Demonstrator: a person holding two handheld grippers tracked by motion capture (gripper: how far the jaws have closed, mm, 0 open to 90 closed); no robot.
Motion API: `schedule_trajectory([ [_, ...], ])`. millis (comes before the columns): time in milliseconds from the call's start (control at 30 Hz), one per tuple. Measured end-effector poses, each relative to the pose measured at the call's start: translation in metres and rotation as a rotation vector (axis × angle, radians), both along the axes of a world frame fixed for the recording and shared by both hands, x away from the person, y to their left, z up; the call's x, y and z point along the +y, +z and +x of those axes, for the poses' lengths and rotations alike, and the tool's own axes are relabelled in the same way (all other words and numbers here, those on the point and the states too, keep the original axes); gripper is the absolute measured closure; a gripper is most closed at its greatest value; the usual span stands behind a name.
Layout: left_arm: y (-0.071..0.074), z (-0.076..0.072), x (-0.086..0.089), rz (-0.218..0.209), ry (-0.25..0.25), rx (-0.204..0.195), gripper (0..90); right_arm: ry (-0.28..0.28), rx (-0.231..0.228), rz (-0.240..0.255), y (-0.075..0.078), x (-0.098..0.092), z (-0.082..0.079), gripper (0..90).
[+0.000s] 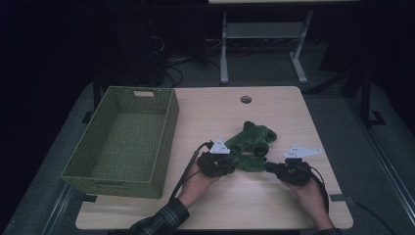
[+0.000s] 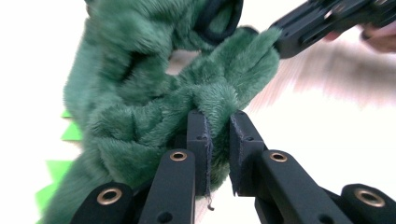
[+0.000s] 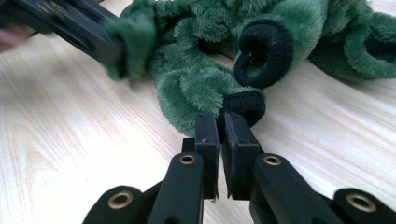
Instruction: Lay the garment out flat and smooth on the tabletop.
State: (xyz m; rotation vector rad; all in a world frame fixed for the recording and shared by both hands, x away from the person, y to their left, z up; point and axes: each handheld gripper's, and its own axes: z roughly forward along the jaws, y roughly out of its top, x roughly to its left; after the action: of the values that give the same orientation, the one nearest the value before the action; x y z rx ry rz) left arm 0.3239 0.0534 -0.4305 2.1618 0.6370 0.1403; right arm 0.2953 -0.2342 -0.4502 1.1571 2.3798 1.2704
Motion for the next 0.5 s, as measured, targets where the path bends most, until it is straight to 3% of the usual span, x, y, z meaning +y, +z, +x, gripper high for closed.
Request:
schedule_trajectory([
  [233,0.014,-0.004,0.027,-0.024,0.030,0.000,80.2,-0.023,-0.005,-0.016,0.002,-0.014,-0.004,85.4],
  [500,0.015,-0.008,0.059,-0.020,0.065,0.041,80.9,-0.039,0.000,-0.038,0.003,-0.028,-0.011,85.4],
])
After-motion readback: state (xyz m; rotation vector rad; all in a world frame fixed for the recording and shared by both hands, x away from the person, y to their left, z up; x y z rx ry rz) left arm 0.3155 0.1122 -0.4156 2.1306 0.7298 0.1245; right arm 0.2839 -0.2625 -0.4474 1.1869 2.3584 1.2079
